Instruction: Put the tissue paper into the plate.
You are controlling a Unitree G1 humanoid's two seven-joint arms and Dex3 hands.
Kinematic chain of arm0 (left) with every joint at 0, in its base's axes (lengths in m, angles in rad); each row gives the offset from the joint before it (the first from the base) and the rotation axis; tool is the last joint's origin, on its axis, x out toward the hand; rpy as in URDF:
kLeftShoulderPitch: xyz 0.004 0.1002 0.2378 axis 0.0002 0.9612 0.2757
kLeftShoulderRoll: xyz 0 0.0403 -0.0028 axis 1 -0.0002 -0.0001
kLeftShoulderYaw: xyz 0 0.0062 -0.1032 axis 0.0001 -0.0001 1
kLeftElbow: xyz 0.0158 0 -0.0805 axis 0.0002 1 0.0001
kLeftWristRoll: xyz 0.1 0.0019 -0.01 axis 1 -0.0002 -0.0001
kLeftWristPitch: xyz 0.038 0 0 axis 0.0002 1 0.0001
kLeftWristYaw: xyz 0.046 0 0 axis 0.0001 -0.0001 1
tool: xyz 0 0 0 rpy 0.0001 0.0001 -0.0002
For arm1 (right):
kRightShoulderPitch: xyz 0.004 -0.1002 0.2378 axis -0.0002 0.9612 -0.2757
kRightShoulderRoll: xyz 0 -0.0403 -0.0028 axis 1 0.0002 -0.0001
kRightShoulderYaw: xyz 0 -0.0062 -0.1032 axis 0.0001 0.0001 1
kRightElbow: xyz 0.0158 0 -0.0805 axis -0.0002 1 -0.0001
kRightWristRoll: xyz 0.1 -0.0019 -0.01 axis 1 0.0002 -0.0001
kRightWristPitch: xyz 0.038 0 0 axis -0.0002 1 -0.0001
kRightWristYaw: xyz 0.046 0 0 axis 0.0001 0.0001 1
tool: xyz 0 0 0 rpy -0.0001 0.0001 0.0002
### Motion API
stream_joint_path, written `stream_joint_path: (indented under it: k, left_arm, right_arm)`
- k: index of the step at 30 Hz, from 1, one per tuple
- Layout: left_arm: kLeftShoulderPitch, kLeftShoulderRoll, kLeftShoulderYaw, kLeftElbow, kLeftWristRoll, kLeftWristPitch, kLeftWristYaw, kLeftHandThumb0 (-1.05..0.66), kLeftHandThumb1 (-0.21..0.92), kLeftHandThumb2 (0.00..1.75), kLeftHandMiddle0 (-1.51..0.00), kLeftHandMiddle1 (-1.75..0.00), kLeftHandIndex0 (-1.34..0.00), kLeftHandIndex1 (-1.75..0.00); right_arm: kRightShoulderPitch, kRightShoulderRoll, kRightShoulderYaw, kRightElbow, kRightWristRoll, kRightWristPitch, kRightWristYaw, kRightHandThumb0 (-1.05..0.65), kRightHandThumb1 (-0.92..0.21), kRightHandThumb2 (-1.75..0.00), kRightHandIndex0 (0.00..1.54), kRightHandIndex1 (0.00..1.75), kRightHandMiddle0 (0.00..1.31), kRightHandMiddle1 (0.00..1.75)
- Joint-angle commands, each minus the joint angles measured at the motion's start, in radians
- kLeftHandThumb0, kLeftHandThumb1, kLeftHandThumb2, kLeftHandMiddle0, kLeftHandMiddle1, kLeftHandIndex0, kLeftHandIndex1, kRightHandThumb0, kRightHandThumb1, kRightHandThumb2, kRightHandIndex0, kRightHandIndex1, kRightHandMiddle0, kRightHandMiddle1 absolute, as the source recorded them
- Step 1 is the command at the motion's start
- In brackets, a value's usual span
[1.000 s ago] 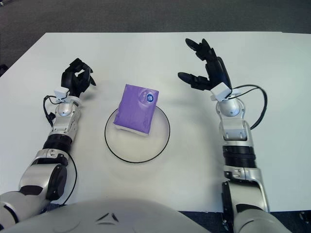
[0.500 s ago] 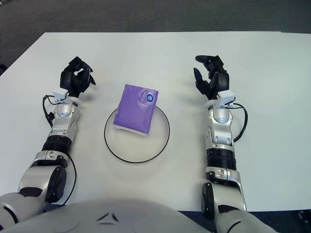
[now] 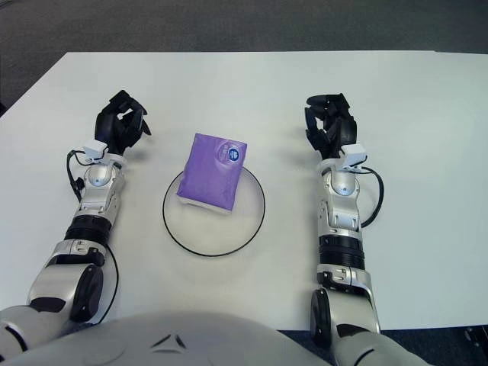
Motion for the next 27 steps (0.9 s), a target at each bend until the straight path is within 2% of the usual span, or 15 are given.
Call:
stream_joint_path:
  k: [1, 5, 9, 12, 17, 27]
  left_arm:
    - [0.116, -0.039, -0.011, 0.03, -0.003, 0.015, -0.002, -0.35, 0.92, 0.42, -0.98, -1.75, -0.62, -1.75]
    - [0.126, -0.044, -0.016, 0.011, -0.001, 0.021, 0.001, -0.34, 0.92, 0.42, -0.98, -1.75, -0.62, -1.75]
    - [0.135, -0.047, -0.021, -0.005, -0.001, 0.03, 0.003, -0.34, 0.92, 0.42, -0.98, -1.75, -0.63, -1.75]
    - [0.14, -0.05, -0.022, -0.015, -0.002, 0.04, 0.003, -0.34, 0.92, 0.42, -0.98, -1.75, -0.63, -1.75]
    - [0.15, -0.056, -0.025, -0.034, -0.006, 0.06, 0.004, -0.34, 0.92, 0.42, -0.98, -1.75, -0.64, -1.75]
    - [0.162, -0.066, -0.024, -0.058, -0.008, 0.091, 0.01, -0.34, 0.92, 0.42, -0.98, -1.75, -0.64, -1.75]
  right_arm:
    - [0.068, 0.02, 0.019, 0.047, -0.016, 0.029, 0.007, 0.0, -0.9, -0.26, 0.58, 1.37, 0.39, 1.36]
    - [0.075, 0.015, 0.031, 0.059, -0.032, 0.048, 0.006, 0.0, -0.82, -0.4, 0.6, 1.36, 0.4, 1.38]
    - [0.078, 0.018, 0.035, 0.056, -0.035, 0.085, -0.005, -0.01, -0.65, -0.69, 0.62, 1.41, 0.39, 1.49]
    - [0.078, 0.02, 0.037, 0.05, -0.038, 0.123, -0.018, -0.01, -0.58, -0.82, 0.63, 1.43, 0.38, 1.55]
    - [0.079, 0.02, 0.04, 0.042, -0.046, 0.156, -0.037, -0.01, -0.54, -0.89, 0.63, 1.46, 0.38, 1.58]
    - [0.082, 0.021, 0.07, 0.092, -0.113, 0.148, -0.09, -0.01, -0.51, -0.98, 0.61, 1.5, 0.35, 1.66]
